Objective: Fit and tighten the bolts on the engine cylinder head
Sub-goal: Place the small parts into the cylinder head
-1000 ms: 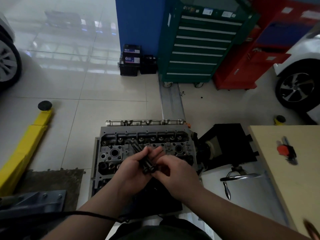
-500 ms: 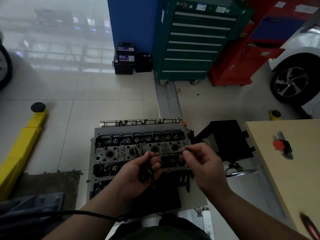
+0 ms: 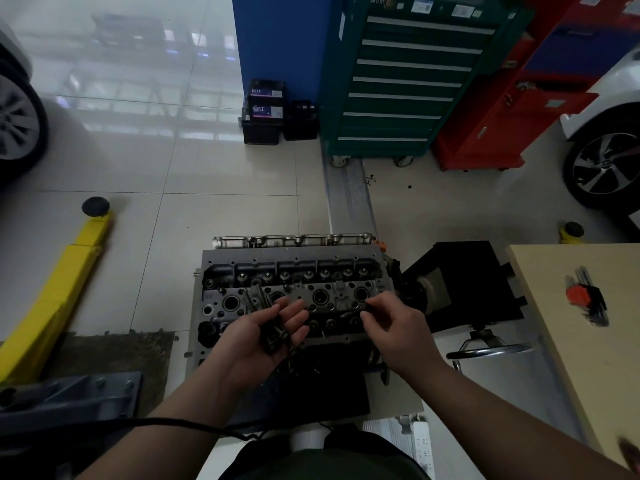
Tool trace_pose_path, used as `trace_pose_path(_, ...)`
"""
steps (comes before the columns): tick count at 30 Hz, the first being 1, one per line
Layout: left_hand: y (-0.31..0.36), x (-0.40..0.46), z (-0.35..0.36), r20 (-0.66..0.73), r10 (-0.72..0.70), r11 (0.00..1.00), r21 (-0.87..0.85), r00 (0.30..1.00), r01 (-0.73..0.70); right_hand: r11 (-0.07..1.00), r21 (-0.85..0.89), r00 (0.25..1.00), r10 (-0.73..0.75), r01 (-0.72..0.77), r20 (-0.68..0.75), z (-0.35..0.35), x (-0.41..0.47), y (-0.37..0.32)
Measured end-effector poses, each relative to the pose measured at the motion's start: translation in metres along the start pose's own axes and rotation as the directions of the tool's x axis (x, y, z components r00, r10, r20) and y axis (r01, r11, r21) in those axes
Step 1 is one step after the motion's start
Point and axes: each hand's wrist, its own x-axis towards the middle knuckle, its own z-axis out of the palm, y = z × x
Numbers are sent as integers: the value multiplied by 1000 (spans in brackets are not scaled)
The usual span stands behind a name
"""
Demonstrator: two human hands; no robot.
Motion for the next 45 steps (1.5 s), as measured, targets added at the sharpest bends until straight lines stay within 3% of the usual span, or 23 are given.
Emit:
trace_pose_path(6, -2, -4, -7, -12, 12, 1000, -23, 1000, -12, 984, -90, 985, -148, 155, 87, 2, -6, -5)
trace_pose_path(11, -2, -8, -12, -16, 33, 999, -35, 999, -34, 990, -100, 995, -103, 103, 5, -1, -6, 1)
trace_pose_path(17, -4, -10, -16, -14, 26, 999, -35, 1000, -27, 973, -177, 989, -144, 148, 37, 3, 3, -3)
trace_pose_path(20, -8, -9, -12, -15, 23, 999, -31, 1000, -23, 913, -352, 975, -161, 206, 151, 16, 18, -7)
trace_pose_path(25, -11, -10, -7, -6, 19, 1000, -10, 1000, -19, 816, -563, 971, 11, 129, 239, 33, 30, -3)
trace_pose_path(31, -12, -12, -8, -22, 25, 999, -24, 999, -25, 657, -697, 944, -71, 286, 321, 41, 35, -9)
trace_pose_path(38, -13, -15, -11, -30, 24, 999, -25, 999, -25, 725, -684, 969, 105, 78, 222, 51, 34, -13)
trace_pose_path(45, -11, -15, -12, -34, 19, 999, -39, 999, -20, 740, -672, 973, 141, 18, 182, 50, 38, -17)
